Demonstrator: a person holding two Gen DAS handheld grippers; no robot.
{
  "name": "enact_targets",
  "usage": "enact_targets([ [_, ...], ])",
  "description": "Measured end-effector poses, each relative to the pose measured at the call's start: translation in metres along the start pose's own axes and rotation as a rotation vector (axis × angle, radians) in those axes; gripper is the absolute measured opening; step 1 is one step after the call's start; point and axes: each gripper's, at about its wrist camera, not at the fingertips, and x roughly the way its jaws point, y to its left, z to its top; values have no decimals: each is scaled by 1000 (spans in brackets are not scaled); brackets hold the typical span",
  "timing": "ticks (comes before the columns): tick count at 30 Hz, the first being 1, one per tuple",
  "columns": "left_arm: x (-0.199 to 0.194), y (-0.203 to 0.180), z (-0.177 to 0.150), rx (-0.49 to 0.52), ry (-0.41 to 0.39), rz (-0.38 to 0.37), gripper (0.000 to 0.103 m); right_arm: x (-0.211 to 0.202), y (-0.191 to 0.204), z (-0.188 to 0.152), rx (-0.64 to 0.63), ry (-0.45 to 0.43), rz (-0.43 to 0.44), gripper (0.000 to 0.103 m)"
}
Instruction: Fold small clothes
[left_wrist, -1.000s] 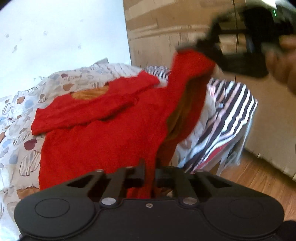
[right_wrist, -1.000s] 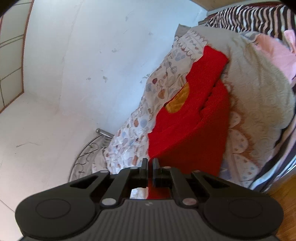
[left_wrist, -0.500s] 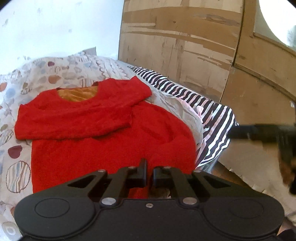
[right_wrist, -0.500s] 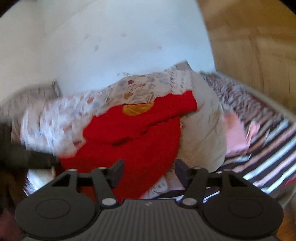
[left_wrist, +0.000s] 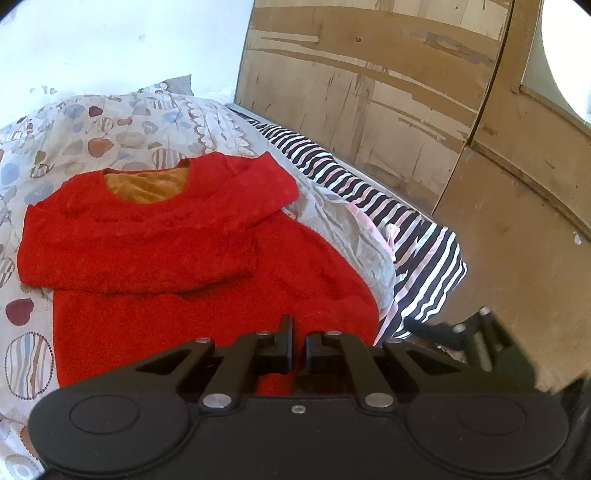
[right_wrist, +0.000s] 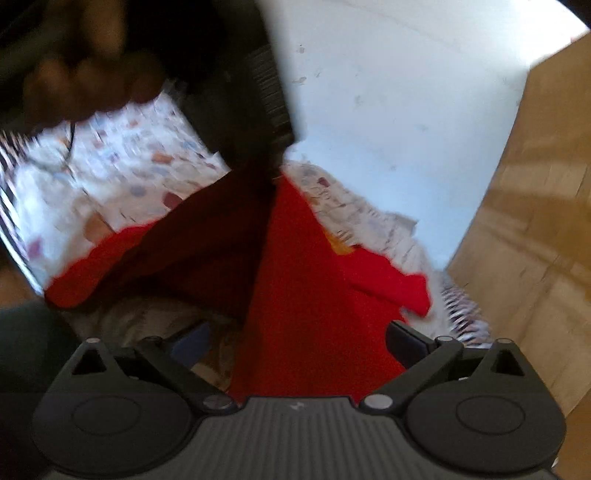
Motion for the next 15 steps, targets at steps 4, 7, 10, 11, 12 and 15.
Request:
enact_targets([
  [4, -1, -1, -3, -7, 2, -13, 5, 24, 37, -6, -157, 37, -189, 103],
  [7, -2, -1, -8, -12, 5, -30, 5, 35, 46, -11, -206, 38, -270, 101],
  [10, -3, 0, -11, -18, 1, -42, 5, 29, 48, -14, -215, 28, -293, 85],
  [11, -3, 1, -12, -23, -2, -46, 5, 24, 48, -15, -221, 18, -301, 82],
  [12, -4, 2, -13, -28, -4, -51, 5, 19, 46, -17, -225, 5, -301, 74],
  [15, -7, 6, -14, -33, -13, -62, 5, -1, 43, -18, -234, -27, -287, 40],
])
